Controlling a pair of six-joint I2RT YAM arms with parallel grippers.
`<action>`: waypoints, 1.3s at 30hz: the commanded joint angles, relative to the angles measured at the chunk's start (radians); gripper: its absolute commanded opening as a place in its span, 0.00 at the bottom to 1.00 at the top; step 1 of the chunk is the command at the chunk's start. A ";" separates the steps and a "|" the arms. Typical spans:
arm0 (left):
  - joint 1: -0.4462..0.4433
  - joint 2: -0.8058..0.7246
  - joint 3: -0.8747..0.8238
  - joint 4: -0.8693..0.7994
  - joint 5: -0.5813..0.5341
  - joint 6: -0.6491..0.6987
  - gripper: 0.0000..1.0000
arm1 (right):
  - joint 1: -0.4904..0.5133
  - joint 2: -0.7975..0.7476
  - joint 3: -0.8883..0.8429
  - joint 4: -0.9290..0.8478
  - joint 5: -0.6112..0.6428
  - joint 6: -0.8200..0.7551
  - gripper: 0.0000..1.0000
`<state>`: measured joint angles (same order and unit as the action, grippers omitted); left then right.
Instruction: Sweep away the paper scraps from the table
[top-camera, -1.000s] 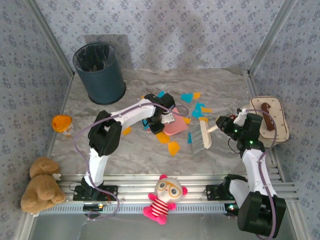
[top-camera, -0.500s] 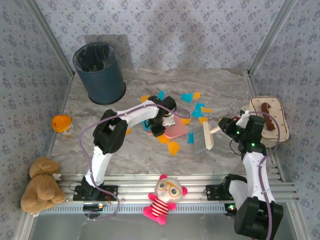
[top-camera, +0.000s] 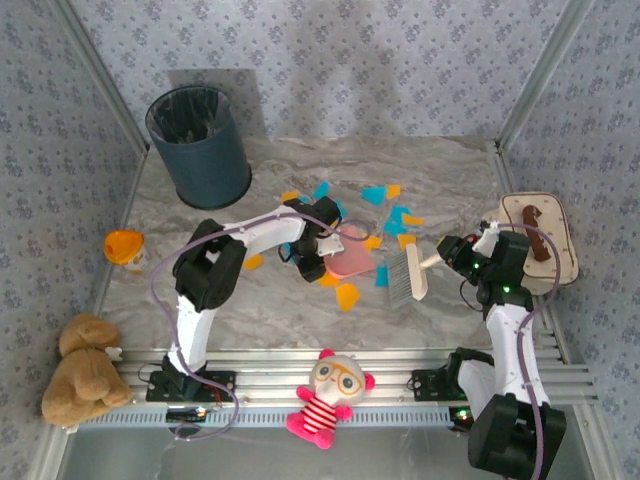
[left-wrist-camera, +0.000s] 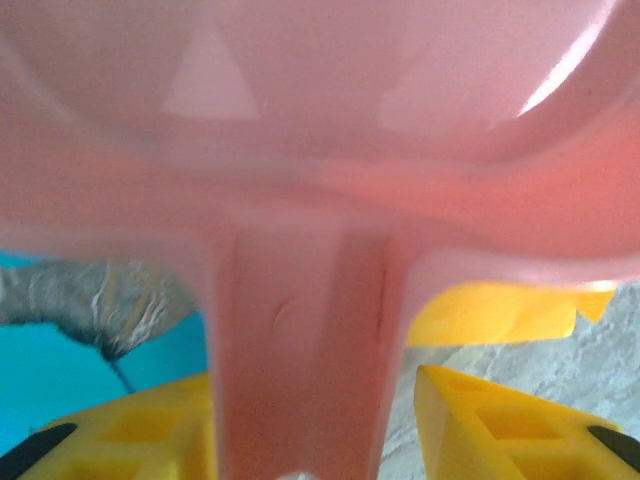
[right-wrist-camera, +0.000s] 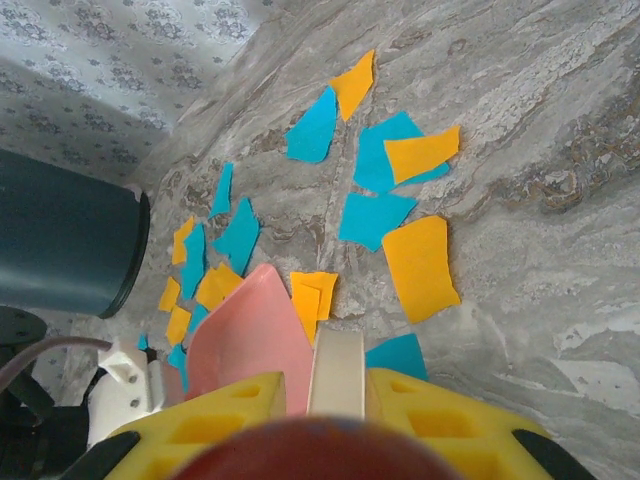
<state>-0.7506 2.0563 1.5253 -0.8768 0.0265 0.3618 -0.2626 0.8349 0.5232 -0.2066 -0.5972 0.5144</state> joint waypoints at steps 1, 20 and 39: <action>0.009 -0.073 -0.036 0.074 0.046 -0.015 0.48 | -0.007 -0.019 0.018 0.006 -0.009 -0.002 0.00; 0.008 -0.072 -0.125 0.180 0.014 -0.018 0.42 | -0.006 -0.015 0.030 0.004 -0.013 0.006 0.00; -0.006 -0.140 -0.110 0.135 0.021 -0.003 0.10 | 0.003 -0.014 0.040 0.035 -0.050 0.012 0.00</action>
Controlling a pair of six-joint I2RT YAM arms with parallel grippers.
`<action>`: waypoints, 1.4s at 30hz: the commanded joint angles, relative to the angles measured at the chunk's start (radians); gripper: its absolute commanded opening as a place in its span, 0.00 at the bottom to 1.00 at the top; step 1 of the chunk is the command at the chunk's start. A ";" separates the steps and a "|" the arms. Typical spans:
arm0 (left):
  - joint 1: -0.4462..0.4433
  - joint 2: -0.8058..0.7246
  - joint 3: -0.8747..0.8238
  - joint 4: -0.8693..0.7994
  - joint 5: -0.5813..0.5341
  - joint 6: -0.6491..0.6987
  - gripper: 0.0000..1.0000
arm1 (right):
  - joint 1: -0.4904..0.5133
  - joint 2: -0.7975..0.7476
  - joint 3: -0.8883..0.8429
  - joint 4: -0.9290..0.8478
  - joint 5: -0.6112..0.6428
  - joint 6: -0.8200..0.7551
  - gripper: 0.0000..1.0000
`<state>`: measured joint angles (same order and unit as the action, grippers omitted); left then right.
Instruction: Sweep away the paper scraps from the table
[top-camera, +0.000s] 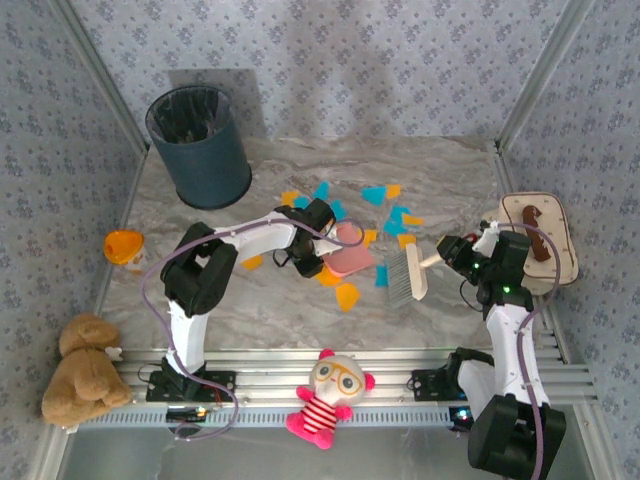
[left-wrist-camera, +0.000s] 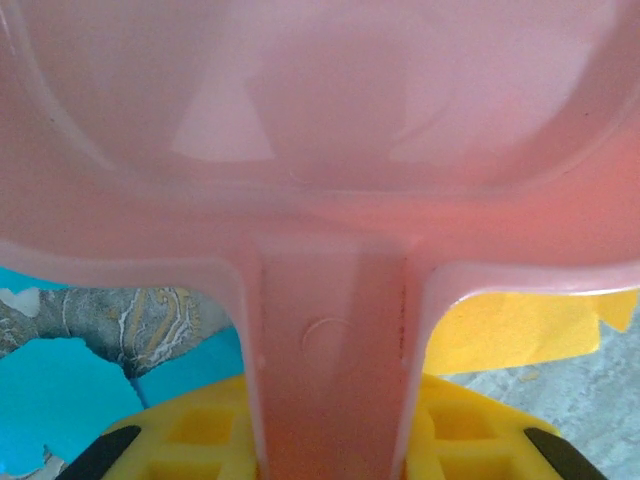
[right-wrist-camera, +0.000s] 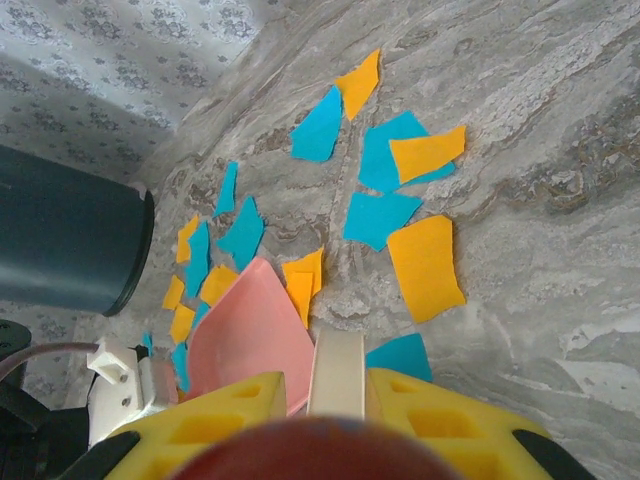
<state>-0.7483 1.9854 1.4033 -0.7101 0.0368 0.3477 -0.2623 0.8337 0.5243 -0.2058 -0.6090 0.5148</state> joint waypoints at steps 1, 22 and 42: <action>-0.008 -0.082 0.014 -0.038 0.009 0.011 0.09 | 0.005 -0.013 0.039 0.042 -0.039 0.014 0.00; 0.022 -0.318 0.040 -0.265 -0.104 -0.069 0.00 | 0.162 0.312 0.119 0.514 0.056 0.140 0.00; 0.047 -0.402 0.015 -0.385 0.006 0.080 0.00 | 0.355 0.727 0.309 0.674 0.310 0.139 0.00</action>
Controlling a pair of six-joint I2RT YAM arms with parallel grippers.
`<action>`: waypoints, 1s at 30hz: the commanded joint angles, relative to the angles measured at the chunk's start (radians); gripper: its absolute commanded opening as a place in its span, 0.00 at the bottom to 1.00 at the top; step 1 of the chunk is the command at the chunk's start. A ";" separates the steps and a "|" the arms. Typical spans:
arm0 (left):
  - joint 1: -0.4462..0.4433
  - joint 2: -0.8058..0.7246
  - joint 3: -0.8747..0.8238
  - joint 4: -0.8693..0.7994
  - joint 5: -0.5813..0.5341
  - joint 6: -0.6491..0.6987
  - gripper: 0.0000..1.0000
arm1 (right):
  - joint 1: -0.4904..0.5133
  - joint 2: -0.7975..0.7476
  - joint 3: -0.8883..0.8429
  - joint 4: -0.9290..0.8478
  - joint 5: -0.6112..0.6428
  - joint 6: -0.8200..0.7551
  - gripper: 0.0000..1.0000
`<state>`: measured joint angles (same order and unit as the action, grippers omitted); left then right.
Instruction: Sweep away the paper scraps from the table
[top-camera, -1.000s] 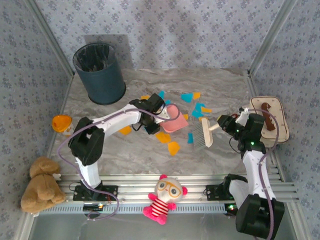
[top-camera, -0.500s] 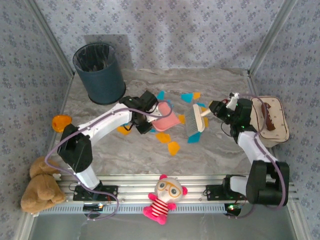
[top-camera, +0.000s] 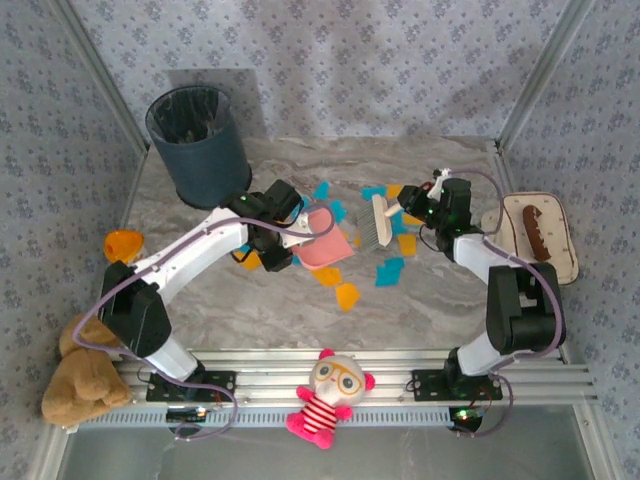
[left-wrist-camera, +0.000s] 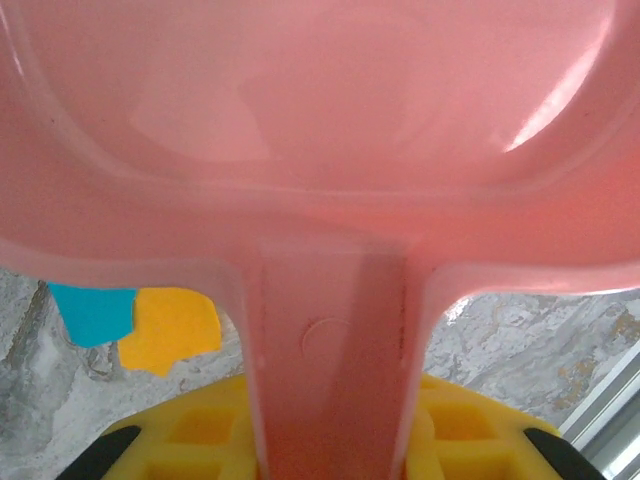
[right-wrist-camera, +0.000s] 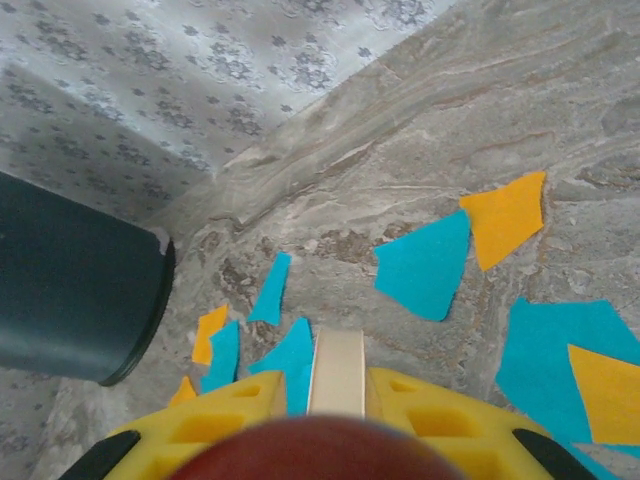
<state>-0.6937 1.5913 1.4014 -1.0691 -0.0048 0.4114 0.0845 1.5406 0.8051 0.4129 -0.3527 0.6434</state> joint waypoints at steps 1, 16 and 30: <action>-0.015 -0.001 0.019 -0.026 0.047 0.019 0.00 | 0.013 0.022 0.025 0.052 0.063 0.011 0.00; -0.093 0.061 0.008 -0.080 0.061 0.138 0.00 | 0.027 -0.153 -0.074 -0.204 0.269 -0.124 0.00; -0.113 0.080 0.014 -0.078 0.069 0.153 0.00 | 0.054 -0.385 -0.066 -0.327 0.256 -0.232 0.00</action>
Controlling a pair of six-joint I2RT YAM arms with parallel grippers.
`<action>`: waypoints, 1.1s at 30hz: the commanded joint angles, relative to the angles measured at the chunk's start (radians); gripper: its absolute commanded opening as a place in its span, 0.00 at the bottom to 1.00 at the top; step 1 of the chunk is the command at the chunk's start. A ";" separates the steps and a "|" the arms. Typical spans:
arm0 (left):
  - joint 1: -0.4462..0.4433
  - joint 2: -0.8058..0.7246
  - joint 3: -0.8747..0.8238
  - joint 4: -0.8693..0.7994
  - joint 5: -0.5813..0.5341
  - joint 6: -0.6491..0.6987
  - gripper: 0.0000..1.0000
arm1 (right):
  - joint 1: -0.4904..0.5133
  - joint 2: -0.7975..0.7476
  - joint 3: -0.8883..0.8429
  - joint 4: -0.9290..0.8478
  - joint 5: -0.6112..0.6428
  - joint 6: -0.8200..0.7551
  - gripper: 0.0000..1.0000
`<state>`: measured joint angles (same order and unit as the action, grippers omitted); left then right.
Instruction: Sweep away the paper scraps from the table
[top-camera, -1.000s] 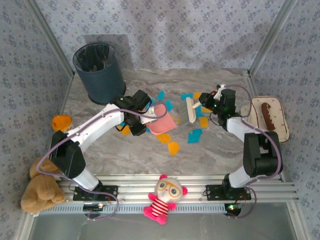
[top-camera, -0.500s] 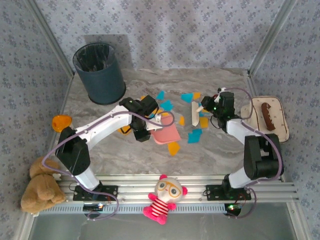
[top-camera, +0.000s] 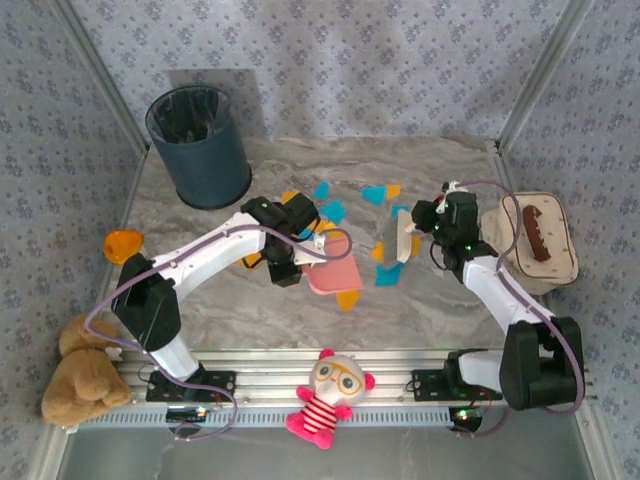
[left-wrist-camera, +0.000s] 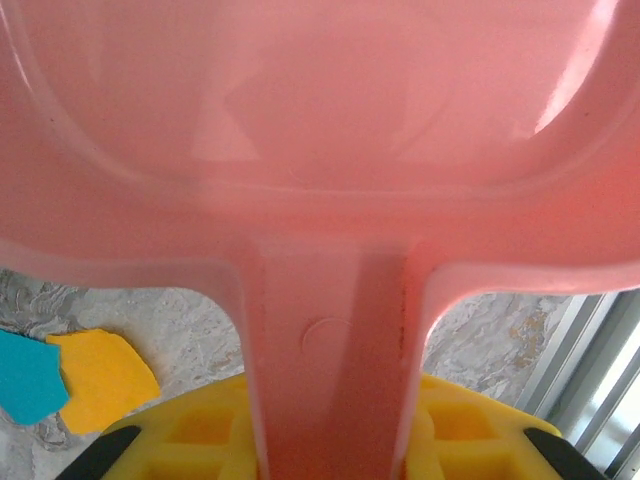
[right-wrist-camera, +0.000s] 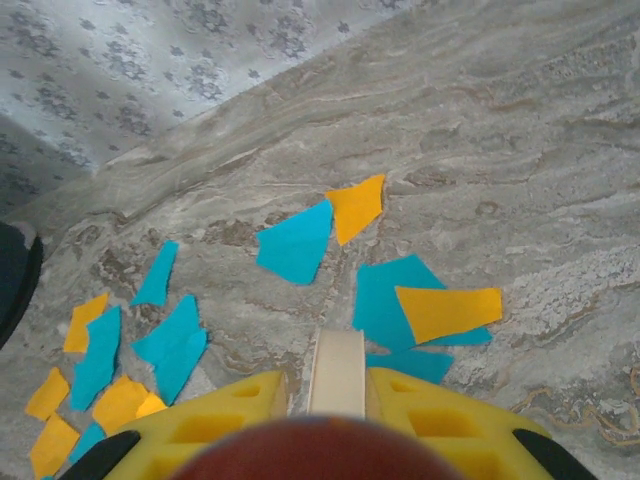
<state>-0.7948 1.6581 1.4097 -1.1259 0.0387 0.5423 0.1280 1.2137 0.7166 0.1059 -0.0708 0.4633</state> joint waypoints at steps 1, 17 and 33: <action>-0.017 0.021 0.009 -0.021 0.025 0.022 0.00 | 0.014 -0.080 0.024 -0.029 -0.025 -0.070 0.00; -0.076 0.179 0.135 -0.083 -0.008 0.007 0.00 | 0.035 -0.261 0.010 -0.229 0.261 -0.365 0.00; -0.098 0.348 0.294 -0.170 -0.077 -0.042 0.00 | 0.120 -0.245 -0.067 -0.176 0.301 -0.474 0.00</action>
<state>-0.8864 1.9808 1.6527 -1.2331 -0.0238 0.5148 0.2359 0.9714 0.6559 -0.1158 0.2028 0.0181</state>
